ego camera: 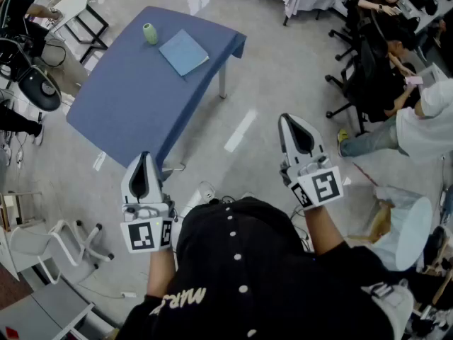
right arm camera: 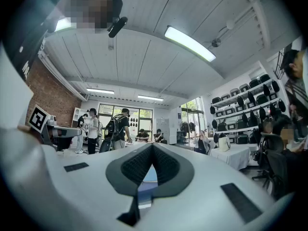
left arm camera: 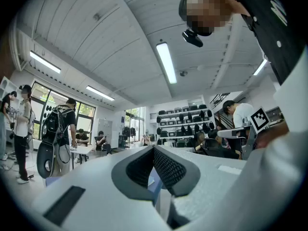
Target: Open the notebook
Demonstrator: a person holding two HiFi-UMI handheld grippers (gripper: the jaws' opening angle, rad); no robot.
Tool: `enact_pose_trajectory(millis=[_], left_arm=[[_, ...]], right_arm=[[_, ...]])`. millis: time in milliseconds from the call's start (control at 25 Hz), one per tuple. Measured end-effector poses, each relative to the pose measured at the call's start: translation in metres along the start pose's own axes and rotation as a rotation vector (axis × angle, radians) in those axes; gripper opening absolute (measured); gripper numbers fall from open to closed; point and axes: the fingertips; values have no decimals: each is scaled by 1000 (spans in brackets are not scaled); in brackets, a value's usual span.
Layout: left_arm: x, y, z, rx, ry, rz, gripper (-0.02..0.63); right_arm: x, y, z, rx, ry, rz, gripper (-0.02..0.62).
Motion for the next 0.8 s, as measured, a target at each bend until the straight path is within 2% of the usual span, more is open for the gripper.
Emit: enact_pose_trajectory(millis=[200,360,600,720,760,800], left_arm=[[6,8,-1,0,-1,-9,3],[1,4,1,4,-3,-3,3],[-6,5,4,3,-13,0,3],[-11,8,9,-1,-15,-1,3],[-12,10,13,-4,-15,-2,3],[-14,12,18,-6,-16,-4,3]], right_arm=[[6,3,-4,-2,3,-8,0],[6,-1,-1,26,88,-51,2],[-3,4,5,31,64,-29,2],[-4,11,7,43,96,-35,3],[-4,16,9,52,123,-39,81],[-4,21,11,57,152,-42,205]])
Point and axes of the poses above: the fingertips, and each gripper's own axes: y forward along the fingers, z to its left, x out of its top, and after that the axes turned 15 degrees about y, right-handed
